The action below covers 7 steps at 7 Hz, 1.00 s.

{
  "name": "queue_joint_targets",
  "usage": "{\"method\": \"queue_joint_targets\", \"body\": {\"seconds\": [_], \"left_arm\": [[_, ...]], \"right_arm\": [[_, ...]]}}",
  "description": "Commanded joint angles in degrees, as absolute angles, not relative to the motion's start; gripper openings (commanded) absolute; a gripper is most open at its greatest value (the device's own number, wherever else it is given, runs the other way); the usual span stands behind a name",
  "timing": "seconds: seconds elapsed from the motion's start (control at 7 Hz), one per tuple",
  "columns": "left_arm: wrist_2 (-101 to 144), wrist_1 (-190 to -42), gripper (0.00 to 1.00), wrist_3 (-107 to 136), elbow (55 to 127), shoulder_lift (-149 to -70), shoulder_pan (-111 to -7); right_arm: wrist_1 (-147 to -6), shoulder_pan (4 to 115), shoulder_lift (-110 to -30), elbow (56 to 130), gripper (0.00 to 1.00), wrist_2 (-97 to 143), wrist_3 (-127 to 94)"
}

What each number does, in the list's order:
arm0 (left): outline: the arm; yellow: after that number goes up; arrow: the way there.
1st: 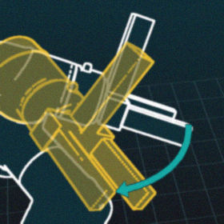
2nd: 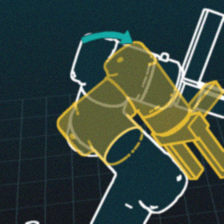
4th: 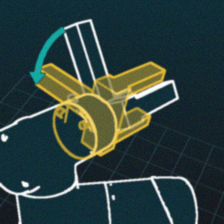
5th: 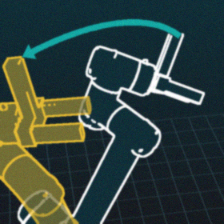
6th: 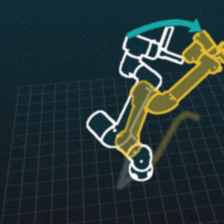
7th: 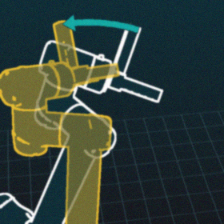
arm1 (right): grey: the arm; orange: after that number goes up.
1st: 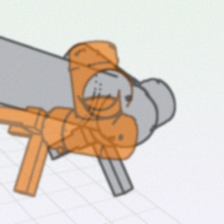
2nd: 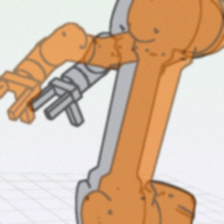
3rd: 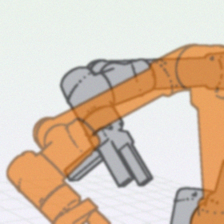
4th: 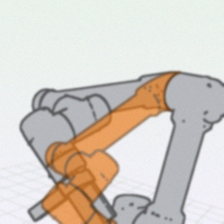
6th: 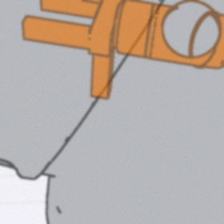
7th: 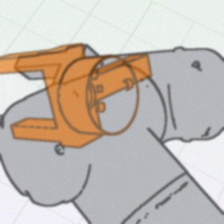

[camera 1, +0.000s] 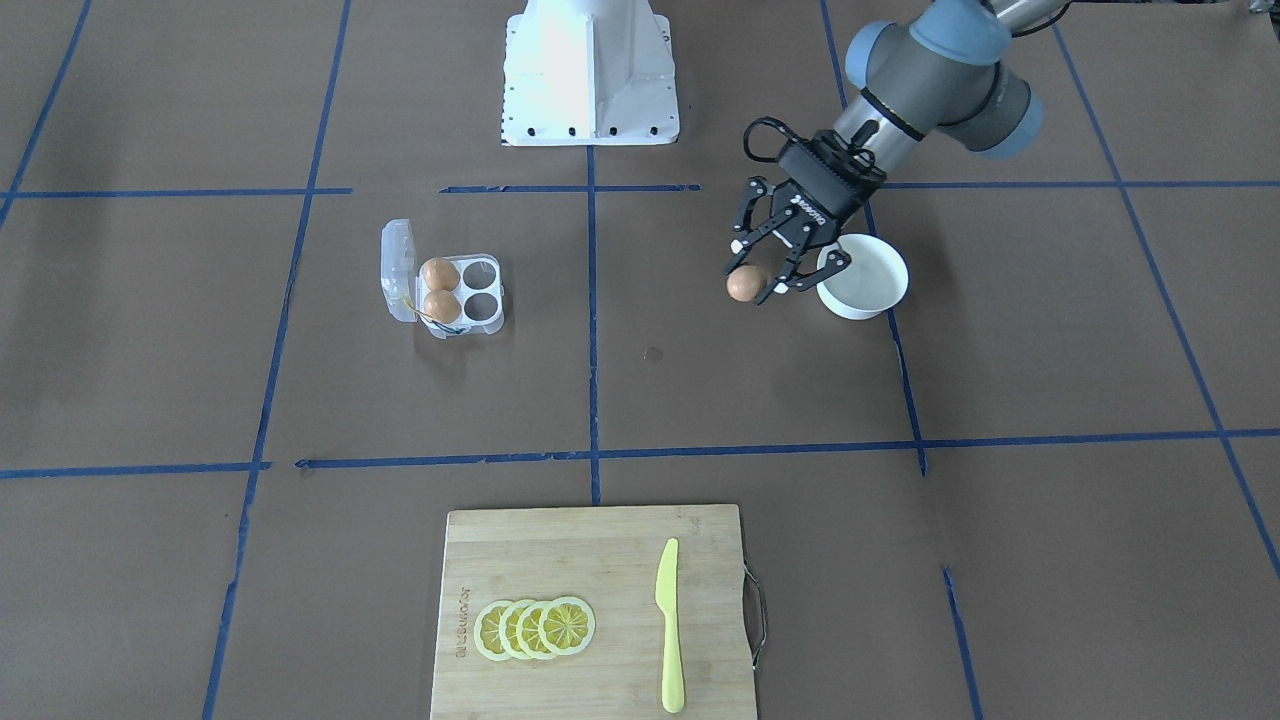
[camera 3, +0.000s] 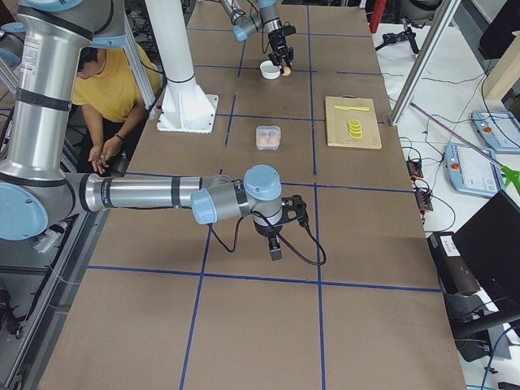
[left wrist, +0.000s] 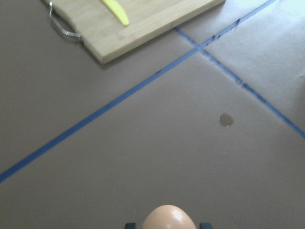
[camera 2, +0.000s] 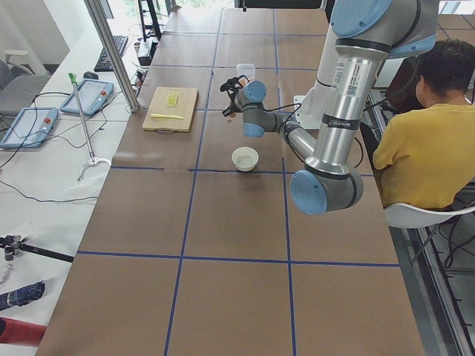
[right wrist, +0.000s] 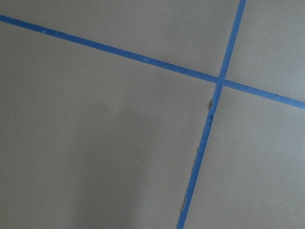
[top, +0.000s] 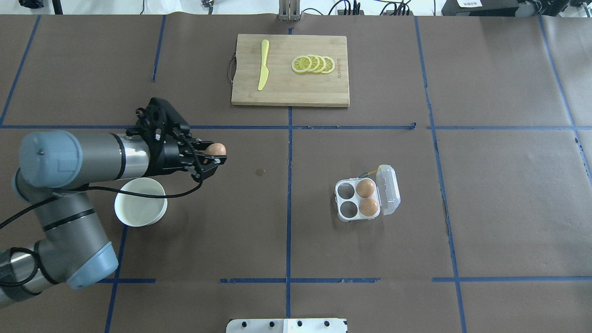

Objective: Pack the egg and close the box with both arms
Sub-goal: 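Lift the egg with the left gripper and carry it to the carton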

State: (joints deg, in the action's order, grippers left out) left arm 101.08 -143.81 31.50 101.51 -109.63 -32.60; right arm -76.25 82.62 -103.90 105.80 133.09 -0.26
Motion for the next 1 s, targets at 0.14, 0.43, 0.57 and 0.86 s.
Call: {"method": "queue_joint_targets", "body": {"seconds": [0.14,0.43,0.57,0.86], "left_arm": [[99.8,-153.2,0.00,18.6,94.2,-118.2,-28.1],[84.2,-164.0,0.00,18.5,81.4,-126.2,-16.9],[80.8,-164.0,0.00,18.5,77.8,-130.4,-14.8],[80.5,-164.0,0.00,18.5,73.4,-134.2,-13.5]], "right_arm": [[-76.2,82.6,-103.6,105.5,1.00,132.6,-0.3],[-76.2,82.6,-103.4,105.5,1.00,132.1,-0.3],[-76.2,82.6,-103.1,105.2,1.00,131.4,-0.3],[-76.2,82.6,-102.1,103.7,1.00,131.4,-0.3]]}}
